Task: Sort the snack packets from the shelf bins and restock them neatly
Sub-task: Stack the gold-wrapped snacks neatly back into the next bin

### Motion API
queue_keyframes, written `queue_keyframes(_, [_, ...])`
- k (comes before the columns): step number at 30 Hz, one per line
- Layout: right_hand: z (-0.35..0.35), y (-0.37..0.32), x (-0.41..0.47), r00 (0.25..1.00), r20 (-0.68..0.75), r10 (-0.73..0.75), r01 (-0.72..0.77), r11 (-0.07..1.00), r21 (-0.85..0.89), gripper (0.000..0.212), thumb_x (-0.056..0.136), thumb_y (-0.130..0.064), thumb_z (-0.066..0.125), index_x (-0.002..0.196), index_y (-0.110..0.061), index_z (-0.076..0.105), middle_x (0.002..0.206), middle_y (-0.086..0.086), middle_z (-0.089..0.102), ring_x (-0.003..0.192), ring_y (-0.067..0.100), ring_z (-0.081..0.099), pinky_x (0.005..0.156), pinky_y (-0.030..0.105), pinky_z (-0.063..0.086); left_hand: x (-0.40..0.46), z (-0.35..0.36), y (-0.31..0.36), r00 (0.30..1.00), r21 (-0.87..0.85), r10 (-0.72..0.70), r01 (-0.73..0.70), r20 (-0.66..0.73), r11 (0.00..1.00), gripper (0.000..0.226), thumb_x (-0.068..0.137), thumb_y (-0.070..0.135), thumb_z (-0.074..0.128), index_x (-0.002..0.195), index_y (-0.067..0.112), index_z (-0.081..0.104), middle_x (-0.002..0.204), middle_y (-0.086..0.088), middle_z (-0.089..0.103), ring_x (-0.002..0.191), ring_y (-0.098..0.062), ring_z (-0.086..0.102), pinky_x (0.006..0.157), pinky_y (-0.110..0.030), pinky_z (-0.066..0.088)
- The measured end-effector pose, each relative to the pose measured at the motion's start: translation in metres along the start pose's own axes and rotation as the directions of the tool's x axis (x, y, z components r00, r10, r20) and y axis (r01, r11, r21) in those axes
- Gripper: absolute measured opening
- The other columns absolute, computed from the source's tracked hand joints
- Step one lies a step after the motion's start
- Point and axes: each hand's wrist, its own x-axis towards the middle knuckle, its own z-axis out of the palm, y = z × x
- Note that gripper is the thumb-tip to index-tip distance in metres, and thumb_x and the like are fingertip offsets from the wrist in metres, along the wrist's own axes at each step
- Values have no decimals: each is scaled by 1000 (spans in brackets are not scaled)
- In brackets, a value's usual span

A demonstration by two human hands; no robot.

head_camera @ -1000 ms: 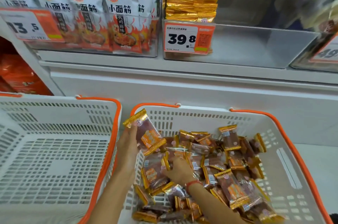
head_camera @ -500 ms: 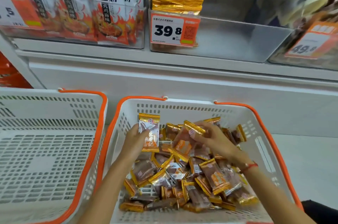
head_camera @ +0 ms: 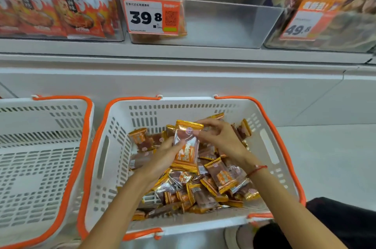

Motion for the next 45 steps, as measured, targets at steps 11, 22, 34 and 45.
queue_keyframes(11, [-9, 124, -2, 886, -123, 448, -310, 374, -874, 17, 87, -34, 67, 85, -21, 55, 114, 9, 55, 109, 28, 53, 86, 36, 46, 19, -25, -50, 955, -239, -215, 164, -206, 957, 60, 92, 42, 56, 145, 20, 37, 143, -12, 49, 133, -30, 44, 113, -55, 30])
queue_keyframes(22, [6, -5, 13, 918, 265, 294, -284, 956, -74, 35, 89, -31, 67, 116, -10, 60, 95, 4, 68, 84, 20, 63, 79, 30, 51, 11, -30, -23, 924, -254, -149, 59, -352, 965, 76, 81, 55, 59, 148, 29, 31, 153, -4, 34, 139, -34, 34, 111, -62, 27])
queue_keyframes(34, [48, -76, 5, 977, -92, -190, 172, 969, -177, 69, 86, -38, 67, 143, -40, 28, 123, -14, 46, 104, 4, 53, 81, 21, 53, -24, -3, 66, 942, -231, 207, -270, -264, 935, 60, 63, 83, 58, 114, 52, 58, 130, 9, 59, 124, -15, 53, 109, -46, 38])
queue_keyframes(45, [4, -201, 42, 901, 133, -414, 427, 899, -93, 41, 97, -32, 51, 135, -34, 37, 124, -21, 56, 115, -3, 55, 97, 22, 47, -14, -11, 205, 607, 431, 771, -654, -193, 622, 55, 79, 72, 27, 131, 55, 33, 143, 20, 28, 129, 10, 20, 107, -17, 17])
